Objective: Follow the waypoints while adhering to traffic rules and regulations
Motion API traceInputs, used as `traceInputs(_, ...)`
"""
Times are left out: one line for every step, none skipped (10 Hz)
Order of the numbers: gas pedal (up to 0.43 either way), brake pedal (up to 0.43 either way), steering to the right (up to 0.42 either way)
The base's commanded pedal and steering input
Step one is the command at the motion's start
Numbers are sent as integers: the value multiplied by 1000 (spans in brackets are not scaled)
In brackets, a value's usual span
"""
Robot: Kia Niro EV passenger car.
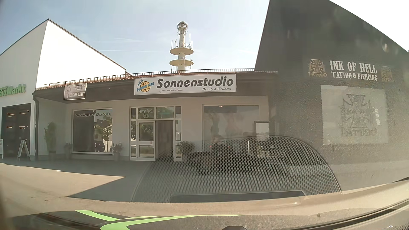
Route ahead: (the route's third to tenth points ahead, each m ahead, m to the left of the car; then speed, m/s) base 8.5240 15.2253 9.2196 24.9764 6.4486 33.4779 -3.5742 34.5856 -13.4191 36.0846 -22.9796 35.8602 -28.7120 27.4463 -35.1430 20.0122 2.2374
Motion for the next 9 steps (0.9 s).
traceInputs(47, 0, -330)
traceInputs(47, 0, -347)
traceInputs(59, 0, -370)
traceInputs(79, 0, -399)
traceInputs(79, 0, -425)
traceInputs(79, 0, -466)
traceInputs(79, 0, -503)
traceInputs(79, 0, -532)
traceInputs(79, 0, -561)
